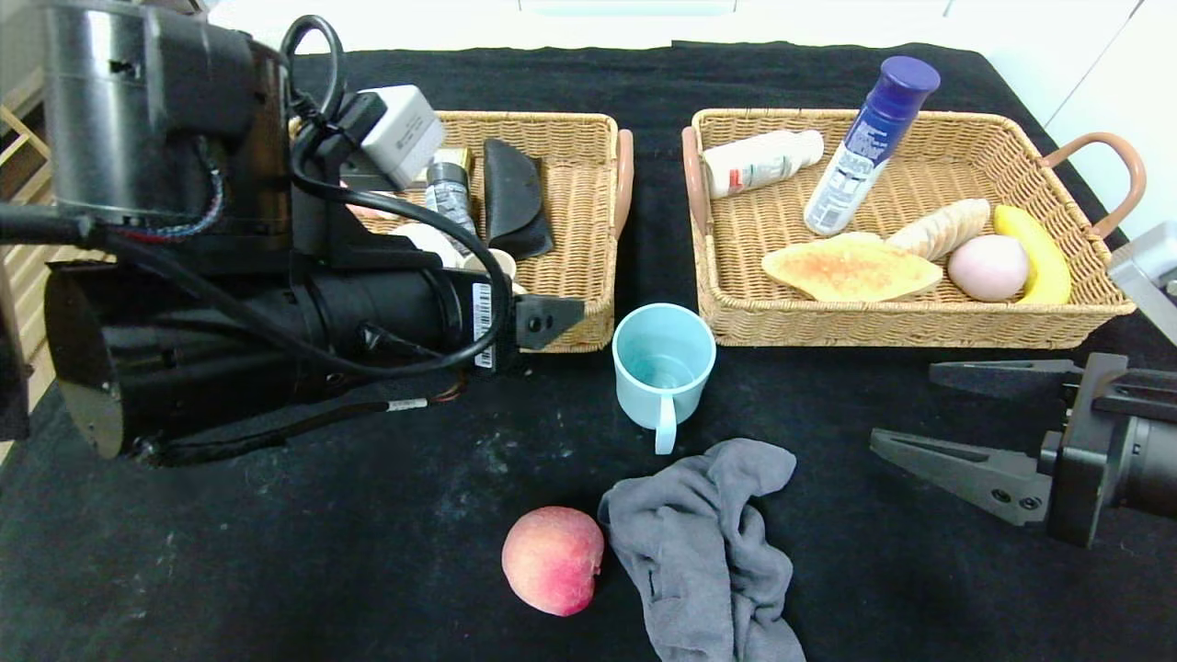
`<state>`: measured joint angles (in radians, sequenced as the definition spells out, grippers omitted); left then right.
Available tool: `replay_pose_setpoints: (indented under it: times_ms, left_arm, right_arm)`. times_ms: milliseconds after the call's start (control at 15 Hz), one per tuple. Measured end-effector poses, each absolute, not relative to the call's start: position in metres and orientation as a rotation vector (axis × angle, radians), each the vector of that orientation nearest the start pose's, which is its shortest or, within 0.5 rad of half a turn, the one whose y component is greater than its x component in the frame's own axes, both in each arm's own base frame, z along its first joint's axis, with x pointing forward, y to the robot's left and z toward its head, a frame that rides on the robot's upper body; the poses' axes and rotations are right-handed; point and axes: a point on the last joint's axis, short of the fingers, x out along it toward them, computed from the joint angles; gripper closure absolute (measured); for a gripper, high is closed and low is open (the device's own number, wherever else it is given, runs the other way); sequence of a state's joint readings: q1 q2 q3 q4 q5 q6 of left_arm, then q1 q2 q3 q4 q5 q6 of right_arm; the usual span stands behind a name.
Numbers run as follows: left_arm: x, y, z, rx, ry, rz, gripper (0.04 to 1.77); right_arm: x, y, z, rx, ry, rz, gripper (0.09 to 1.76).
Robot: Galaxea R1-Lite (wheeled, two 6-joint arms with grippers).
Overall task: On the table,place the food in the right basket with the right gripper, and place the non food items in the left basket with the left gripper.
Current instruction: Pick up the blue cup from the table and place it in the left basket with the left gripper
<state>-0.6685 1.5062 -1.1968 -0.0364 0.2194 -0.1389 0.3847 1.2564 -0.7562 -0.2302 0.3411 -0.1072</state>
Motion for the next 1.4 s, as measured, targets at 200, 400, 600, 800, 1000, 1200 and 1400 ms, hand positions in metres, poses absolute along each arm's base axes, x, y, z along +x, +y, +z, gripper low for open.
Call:
replay_pose_setpoints:
  times_ms: [200,400,600,800,1000,1200,1400]
  left_arm:
    - [0.216,-0.187,0.292,0.027,0.342,-0.435,0.12]
    - [0.220,-0.212,0.289,0.053,0.361,-0.454,0.11]
    - [0.225,-0.224,0.282,0.072,0.391,-0.466,0.11]
    - [0.233,-0.232,0.280,0.053,0.398,-0.460,0.11]
    - [0.240,-0.238,0.278,0.046,0.399,-0.444,0.11]
    - [0.244,-0.241,0.274,0.049,0.407,-0.437,0.10]
    - [0.247,-0.243,0.270,0.048,0.413,-0.428,0.10]
  right_arm:
    - [0.178,0.079,0.241,-0.115,0.235,0.731,0.14]
    - [0.177,0.078,0.242,-0.115,0.230,0.725,0.14]
    - [0.175,0.076,0.244,-0.114,0.219,0.723,0.14]
    - [0.174,0.076,0.245,-0.114,0.212,0.723,0.14]
    - [0.174,0.076,0.246,-0.114,0.211,0.722,0.14]
    - [0.174,0.076,0.245,-0.114,0.211,0.722,0.14]
    - [0.174,0.076,0.245,-0.114,0.212,0.723,0.14]
